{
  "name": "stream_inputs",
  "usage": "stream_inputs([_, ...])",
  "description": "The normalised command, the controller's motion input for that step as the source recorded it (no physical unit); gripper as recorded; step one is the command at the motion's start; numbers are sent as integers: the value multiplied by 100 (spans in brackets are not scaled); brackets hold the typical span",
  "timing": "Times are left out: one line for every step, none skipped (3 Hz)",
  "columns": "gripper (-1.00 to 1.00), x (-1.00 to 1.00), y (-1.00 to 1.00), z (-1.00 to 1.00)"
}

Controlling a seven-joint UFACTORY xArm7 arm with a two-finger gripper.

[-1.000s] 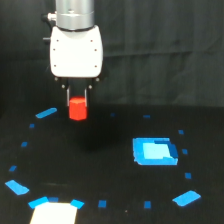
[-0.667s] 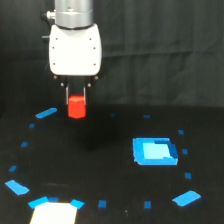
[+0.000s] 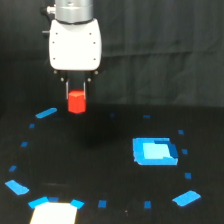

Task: Pick up the red object from the table

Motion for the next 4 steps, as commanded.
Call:
stream_inputs([-97, 0, 6, 28])
stream_inputs([-100, 5, 22, 100])
stream_inputs([-100, -11, 4, 15])
stream_inputs([-100, 12, 10, 31])
